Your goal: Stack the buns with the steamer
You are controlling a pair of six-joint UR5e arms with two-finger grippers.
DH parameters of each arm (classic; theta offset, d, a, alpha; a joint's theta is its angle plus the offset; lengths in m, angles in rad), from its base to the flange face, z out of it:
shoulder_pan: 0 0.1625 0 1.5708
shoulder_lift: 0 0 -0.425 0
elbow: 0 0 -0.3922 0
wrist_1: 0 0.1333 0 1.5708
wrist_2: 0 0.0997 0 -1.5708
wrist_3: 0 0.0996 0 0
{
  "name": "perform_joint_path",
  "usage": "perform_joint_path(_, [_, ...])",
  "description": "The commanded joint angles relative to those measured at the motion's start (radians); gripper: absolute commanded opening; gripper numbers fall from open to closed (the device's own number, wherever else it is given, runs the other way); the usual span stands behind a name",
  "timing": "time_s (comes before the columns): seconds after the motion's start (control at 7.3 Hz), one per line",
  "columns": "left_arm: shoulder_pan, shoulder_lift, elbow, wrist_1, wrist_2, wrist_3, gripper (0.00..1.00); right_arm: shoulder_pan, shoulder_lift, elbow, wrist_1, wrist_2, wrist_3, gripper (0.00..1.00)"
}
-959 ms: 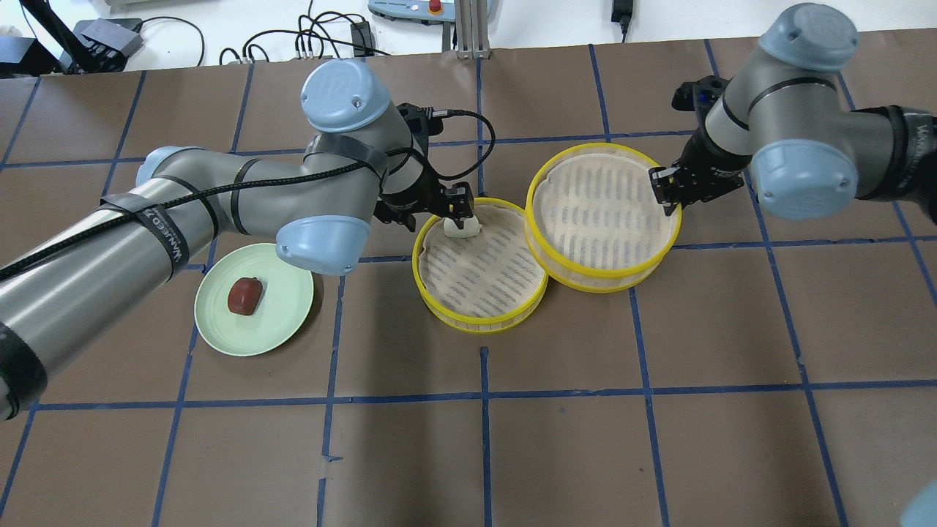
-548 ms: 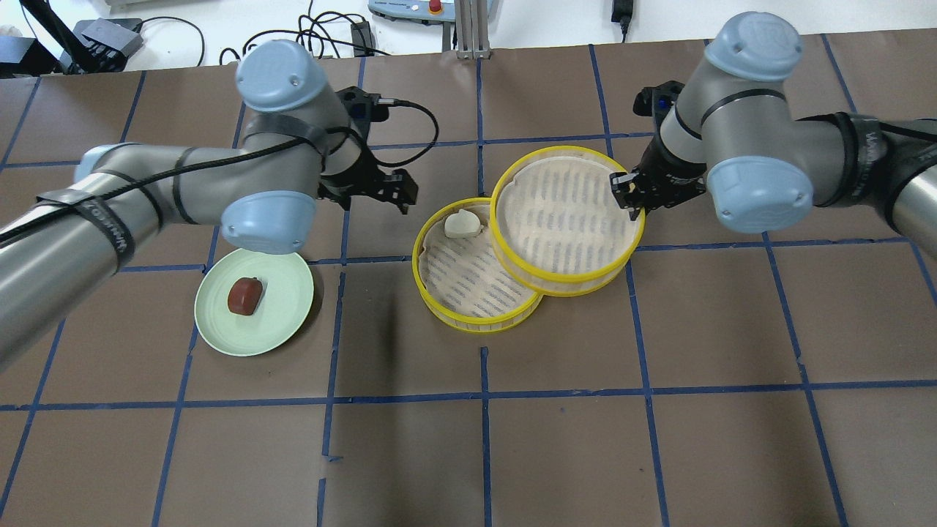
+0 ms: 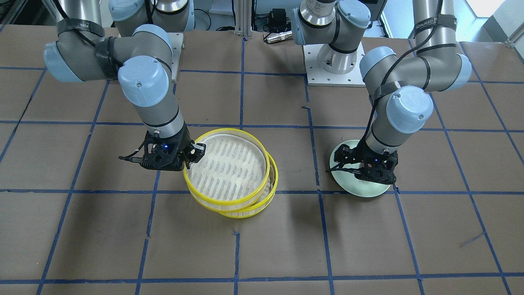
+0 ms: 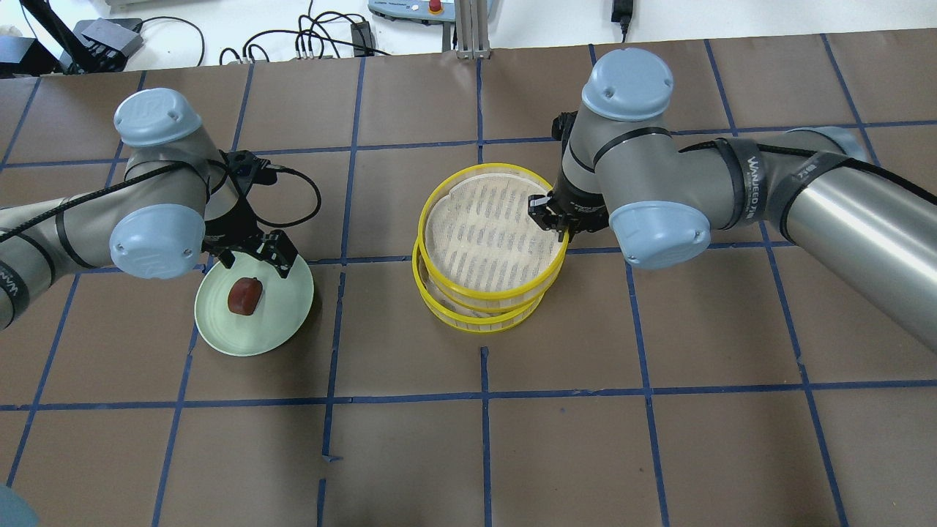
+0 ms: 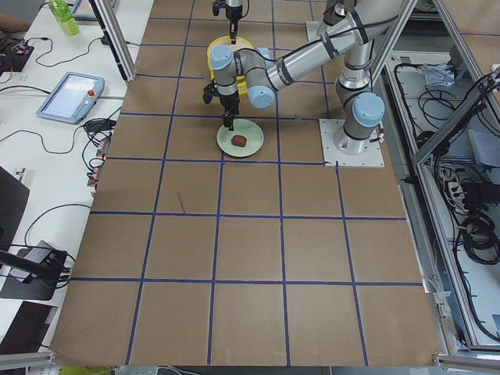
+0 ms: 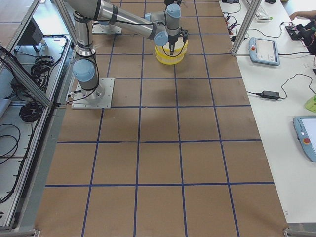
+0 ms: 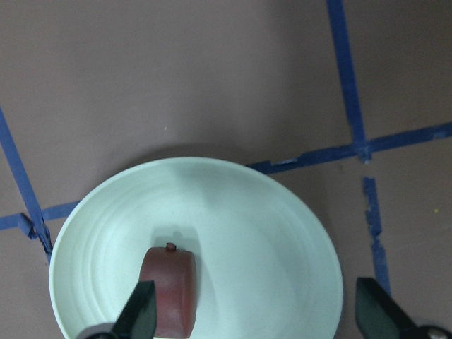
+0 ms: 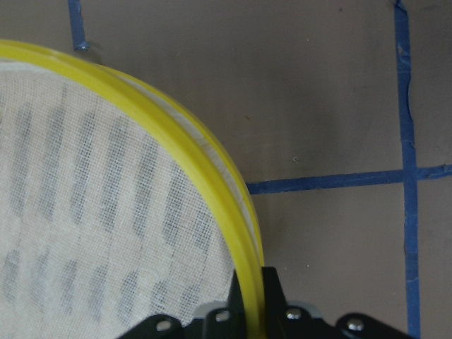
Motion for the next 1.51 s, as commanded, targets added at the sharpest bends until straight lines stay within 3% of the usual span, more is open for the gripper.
perform_joint_path(0.0, [0.059, -0.012, -0.021, 0.003, 0.004, 0.044, 0.97, 0.011, 0.009, 0.002, -0.017, 0.001, 0.011, 0.08])
perform_joint_path(0.14, [0.061, -0.034, -0.021, 0.020, 0.006, 0.047, 0.95, 0.019, 0.019, 0.005, -0.017, 0.001, 0.011, 0.09])
perform_joint_path(0.27, [0.062, -0.053, -0.021, 0.058, 0.009, 0.049, 0.81, 0.032, 0.027, 0.005, -0.017, -0.002, 0.020, 0.09])
perform_joint_path(0.41, [0.062, -0.054, -0.021, 0.061, 0.007, 0.049, 0.36, 0.037, 0.030, 0.004, -0.019, -0.002, 0.025, 0.09])
perform_joint_path(0.55, [0.062, -0.055, -0.029, 0.060, 0.007, 0.046, 0.15, 0.037, 0.030, 0.007, -0.020, -0.002, 0.025, 0.09])
perform_joint_path(0.82, [0.062, -0.049, -0.041, 0.070, 0.006, 0.040, 0.04, 0.037, 0.030, 0.007, -0.020, -0.003, 0.025, 0.12])
perform_joint_path(0.96, [0.061, -0.016, -0.027, 0.078, 0.007, 0.034, 0.04, 0.037, 0.033, 0.007, -0.020, -0.005, 0.025, 0.70])
perform_joint_path(1.1, [0.049, 0.032, 0.026, 0.048, 0.007, 0.011, 0.05, 0.037, 0.032, 0.007, -0.019, -0.011, 0.023, 1.00])
perform_joint_path(1.37, [-0.014, 0.107, 0.129, -0.157, -0.008, -0.105, 0.06, 0.017, -0.005, -0.030, 0.000, -0.011, 0.006, 1.00])
